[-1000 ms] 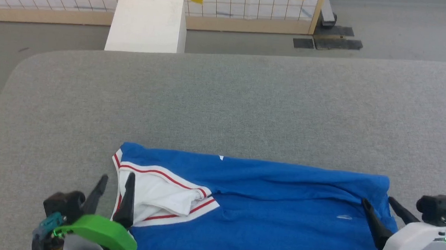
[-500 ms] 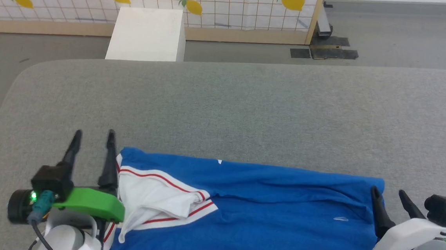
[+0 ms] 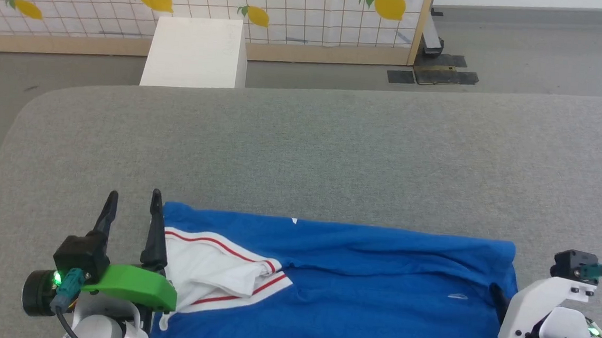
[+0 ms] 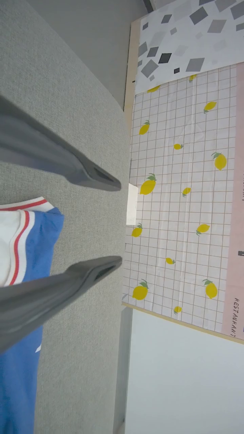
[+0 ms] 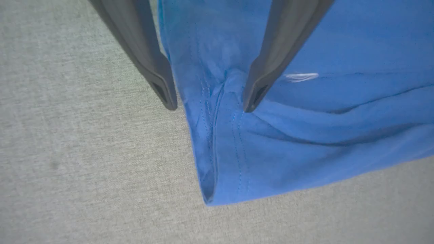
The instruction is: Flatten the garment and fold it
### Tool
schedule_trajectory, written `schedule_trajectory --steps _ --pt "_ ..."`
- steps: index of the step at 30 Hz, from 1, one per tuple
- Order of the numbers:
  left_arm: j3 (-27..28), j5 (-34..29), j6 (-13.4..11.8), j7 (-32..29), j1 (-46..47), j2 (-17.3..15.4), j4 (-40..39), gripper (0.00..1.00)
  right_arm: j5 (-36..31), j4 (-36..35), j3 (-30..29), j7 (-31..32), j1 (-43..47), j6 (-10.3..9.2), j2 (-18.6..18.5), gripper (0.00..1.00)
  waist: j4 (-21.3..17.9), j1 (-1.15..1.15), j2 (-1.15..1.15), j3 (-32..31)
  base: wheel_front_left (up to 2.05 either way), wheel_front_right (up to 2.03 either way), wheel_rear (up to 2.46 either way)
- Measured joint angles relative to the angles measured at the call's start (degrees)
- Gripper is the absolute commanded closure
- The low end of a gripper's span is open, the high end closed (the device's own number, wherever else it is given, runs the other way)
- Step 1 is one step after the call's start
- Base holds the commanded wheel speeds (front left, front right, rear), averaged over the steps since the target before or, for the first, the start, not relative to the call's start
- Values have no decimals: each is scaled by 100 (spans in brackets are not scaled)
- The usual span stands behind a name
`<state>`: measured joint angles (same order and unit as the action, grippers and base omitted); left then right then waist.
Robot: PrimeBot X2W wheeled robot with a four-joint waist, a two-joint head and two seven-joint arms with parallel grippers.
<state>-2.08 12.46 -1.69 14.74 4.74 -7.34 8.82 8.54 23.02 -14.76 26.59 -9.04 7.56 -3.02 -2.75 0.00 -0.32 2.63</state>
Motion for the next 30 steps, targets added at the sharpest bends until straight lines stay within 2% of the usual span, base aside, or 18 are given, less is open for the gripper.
schedule_trajectory --steps 6,11,12,13,14,20,25,30 --pt "170 -91 177 0 1 121 55 0 -318 428 -133 552 -342 0 1 0 67 0 0 69 0 0 0" --pt "265 -199 297 0 6 193 120 0 -151 614 -97 1069 -531 -1 -52 0 123 0 0 120 0 0 0" --pt "291 -236 316 0 7 204 130 0 -33 621 -74 1174 -555 -1 -81 38 130 0 0 129 0 0 0" --pt "311 -254 324 0 8 219 132 0 57 615 -32 1234 -563 -1 -107 58 135 0 0 137 0 0 0" --pt "328 -265 325 0 8 230 136 0 109 601 -11 1241 -563 -2 -116 100 136 0 0 139 0 0 0" --pt "483 -338 401 0 8 309 142 0 -57 382 -137 1044 -483 1 4 100 114 0 0 135 0 0 0" --pt "539 -374 424 0 8 341 104 0 -742 85 -815 724 -367 4 37 100 111 0 0 156 0 0 0" --pt "543 -390 464 0 8 367 97 0 -1434 -25 -1628 302 -371 3 -199 100 131 0 0 213 0 0 0"
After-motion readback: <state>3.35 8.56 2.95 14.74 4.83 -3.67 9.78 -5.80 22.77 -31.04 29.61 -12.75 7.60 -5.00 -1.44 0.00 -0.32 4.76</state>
